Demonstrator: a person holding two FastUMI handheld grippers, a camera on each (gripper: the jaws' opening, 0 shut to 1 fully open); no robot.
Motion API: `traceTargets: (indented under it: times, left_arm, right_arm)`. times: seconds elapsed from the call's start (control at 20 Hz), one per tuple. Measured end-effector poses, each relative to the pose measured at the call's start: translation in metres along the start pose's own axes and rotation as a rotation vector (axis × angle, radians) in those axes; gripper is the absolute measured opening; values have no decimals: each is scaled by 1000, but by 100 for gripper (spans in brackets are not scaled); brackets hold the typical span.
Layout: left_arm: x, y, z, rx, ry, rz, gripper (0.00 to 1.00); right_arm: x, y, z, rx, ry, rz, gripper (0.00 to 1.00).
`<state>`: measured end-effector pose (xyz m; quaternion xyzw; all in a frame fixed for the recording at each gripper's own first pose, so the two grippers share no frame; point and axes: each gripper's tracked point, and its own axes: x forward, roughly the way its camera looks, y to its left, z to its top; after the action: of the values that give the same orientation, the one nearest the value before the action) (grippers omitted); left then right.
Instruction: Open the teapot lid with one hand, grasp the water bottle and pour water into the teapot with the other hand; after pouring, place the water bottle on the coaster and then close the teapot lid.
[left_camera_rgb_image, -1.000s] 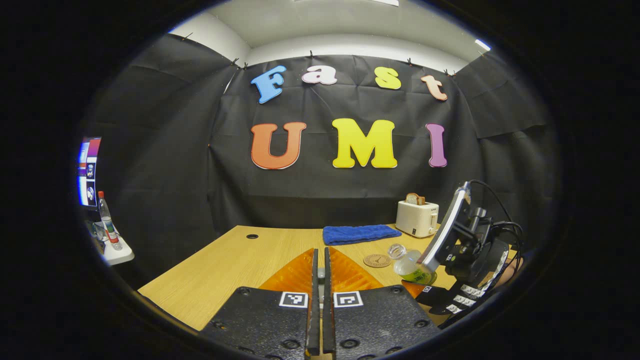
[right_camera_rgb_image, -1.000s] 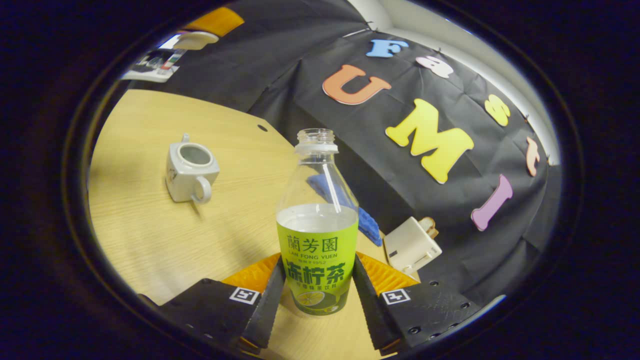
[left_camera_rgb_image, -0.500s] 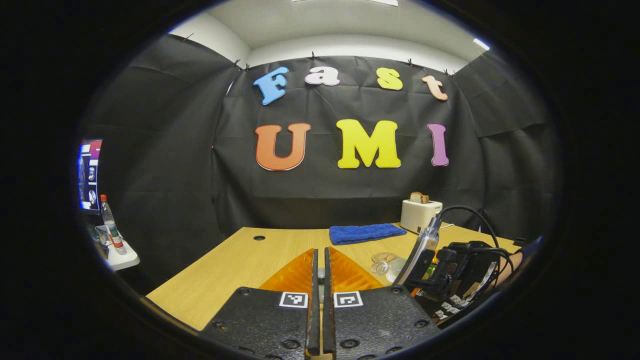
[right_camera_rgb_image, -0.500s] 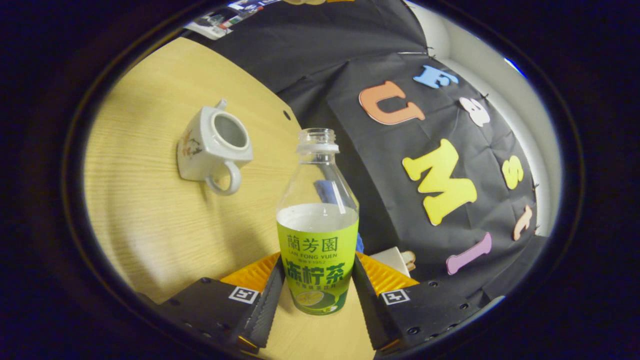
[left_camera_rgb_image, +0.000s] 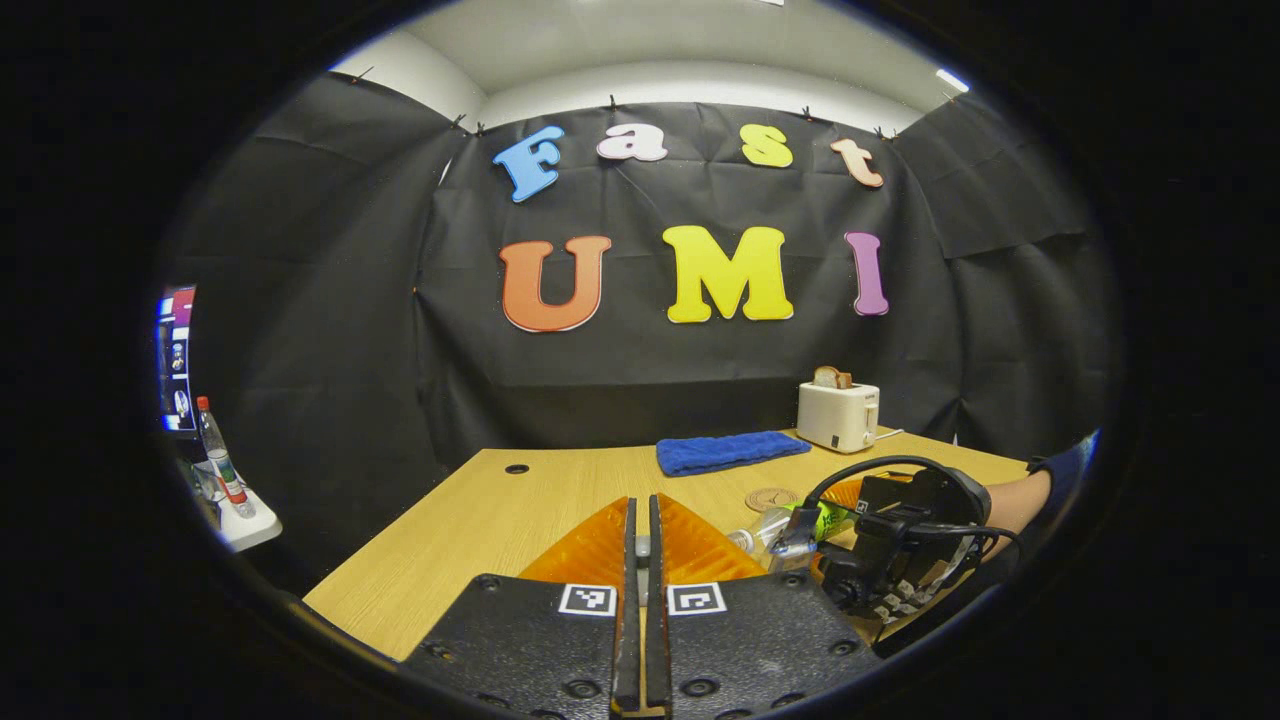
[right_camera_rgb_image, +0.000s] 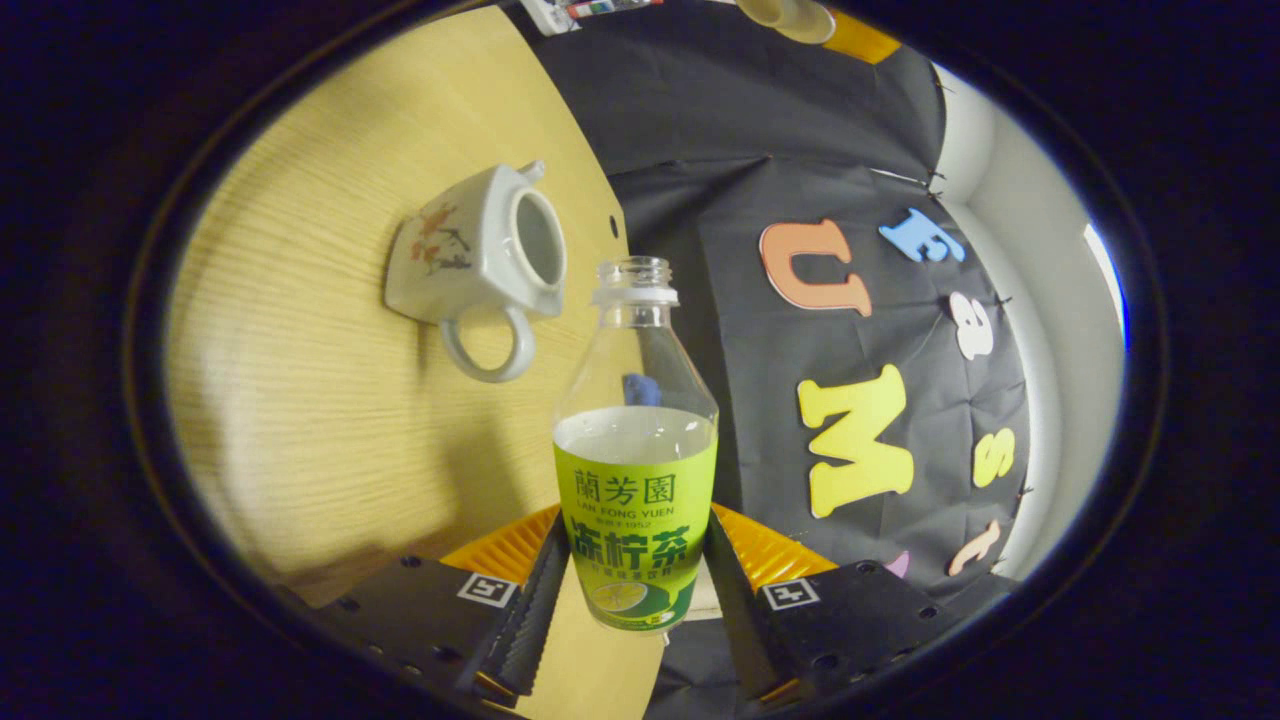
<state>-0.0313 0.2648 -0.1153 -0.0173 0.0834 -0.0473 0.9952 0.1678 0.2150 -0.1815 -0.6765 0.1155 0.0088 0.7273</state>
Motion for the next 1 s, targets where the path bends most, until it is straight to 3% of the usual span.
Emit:
traceTargets:
  times: [0.45,1.0]
  left_arm:
    - [-1,9,-5,-12,11,-2,5]
    - [-3,14,-6,-37,12,0,5]
  right_arm:
    - [-1,-17,8,-198,-19,-63,73]
    - [1,-43,15,-359,-18,-168,73]
